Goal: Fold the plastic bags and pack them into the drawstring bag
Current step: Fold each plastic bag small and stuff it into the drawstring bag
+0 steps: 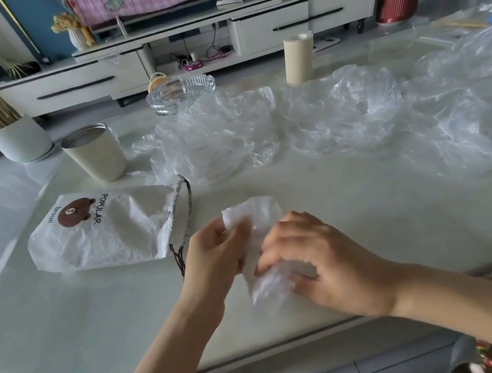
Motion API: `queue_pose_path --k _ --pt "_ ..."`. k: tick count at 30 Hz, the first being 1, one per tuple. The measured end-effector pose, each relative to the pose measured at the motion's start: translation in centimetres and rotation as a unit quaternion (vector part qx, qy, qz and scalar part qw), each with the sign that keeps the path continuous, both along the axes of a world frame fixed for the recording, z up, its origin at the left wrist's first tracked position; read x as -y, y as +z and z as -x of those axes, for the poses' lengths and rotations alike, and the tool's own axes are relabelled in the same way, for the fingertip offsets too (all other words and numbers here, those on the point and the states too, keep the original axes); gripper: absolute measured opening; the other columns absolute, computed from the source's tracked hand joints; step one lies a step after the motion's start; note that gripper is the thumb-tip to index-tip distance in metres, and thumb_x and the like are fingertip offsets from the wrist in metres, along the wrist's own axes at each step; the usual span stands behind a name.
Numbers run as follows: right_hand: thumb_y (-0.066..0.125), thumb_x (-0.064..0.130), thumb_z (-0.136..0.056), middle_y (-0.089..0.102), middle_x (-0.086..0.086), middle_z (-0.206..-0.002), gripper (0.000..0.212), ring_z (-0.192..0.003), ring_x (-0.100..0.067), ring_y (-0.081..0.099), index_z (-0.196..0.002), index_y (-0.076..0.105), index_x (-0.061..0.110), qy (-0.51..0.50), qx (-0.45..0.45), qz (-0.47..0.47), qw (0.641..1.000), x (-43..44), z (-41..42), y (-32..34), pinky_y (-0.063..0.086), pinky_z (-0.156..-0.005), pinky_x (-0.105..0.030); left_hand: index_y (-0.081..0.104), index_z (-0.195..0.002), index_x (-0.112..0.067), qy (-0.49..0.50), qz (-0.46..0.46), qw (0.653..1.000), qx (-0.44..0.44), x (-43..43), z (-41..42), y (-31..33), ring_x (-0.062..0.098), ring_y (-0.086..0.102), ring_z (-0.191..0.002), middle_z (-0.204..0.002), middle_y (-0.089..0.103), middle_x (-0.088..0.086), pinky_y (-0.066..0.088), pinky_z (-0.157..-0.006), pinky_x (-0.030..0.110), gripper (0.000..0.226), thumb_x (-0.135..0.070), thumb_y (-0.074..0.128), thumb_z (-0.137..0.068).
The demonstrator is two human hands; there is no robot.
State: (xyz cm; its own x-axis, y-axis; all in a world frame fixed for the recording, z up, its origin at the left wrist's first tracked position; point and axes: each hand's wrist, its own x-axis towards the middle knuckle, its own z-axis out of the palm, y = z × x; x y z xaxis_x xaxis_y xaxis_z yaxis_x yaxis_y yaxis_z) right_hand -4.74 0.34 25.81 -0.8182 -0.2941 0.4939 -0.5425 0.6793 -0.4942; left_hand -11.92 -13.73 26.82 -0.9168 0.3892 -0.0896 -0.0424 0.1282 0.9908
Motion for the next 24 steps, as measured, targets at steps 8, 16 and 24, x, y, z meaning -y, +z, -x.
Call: queue_pose_path --k 8,16,24 --pt "0.06 0.021 -0.09 0.054 0.003 -0.071 0.021 -0.07 -0.004 0.048 -0.081 0.065 0.002 -0.039 0.306 0.307 0.901 0.1 1.0 0.7 0.04 -0.069 -0.018 0.063 -0.08 0.004 -0.006 -0.014 0.996 -0.084 -0.8 -0.7 -0.1 0.014 0.052 -0.064 -0.067 0.059 0.007 0.042 -0.06 0.025 0.03 -0.022 0.056 -0.093" --pt "0.048 0.008 -0.093 0.061 0.004 -0.063 0.025 -0.062 -0.009 0.058 -0.07 0.057 0.002 -0.11 0.275 0.27 0.916 0.5 1.5 0.2 0.049 -0.067 -0.028 0.052 -0.088 -0.003 -0.006 0.057 0.983 -0.173 -1.5 -2.0 -1.6 0.031 0.057 -0.068 -0.072 0.062 0.011 0.051 -0.056 0.038 0.037 -0.038 0.042 -0.096" --pt "0.066 0.029 -0.085 0.058 0.006 -0.067 0.024 -0.065 -0.006 0.051 -0.076 0.065 0.007 -0.178 0.299 0.226 0.91 -0.1 1.4 0.8 0.042 -0.068 -0.025 0.038 -0.073 -0.003 0.122 0.112 0.953 -0.255 -1.1 -0.7 -0.7 0.035 0.039 -0.05 -0.055 0.039 0.012 0.042 -0.044 0.052 0.035 -0.028 0.037 -0.098"
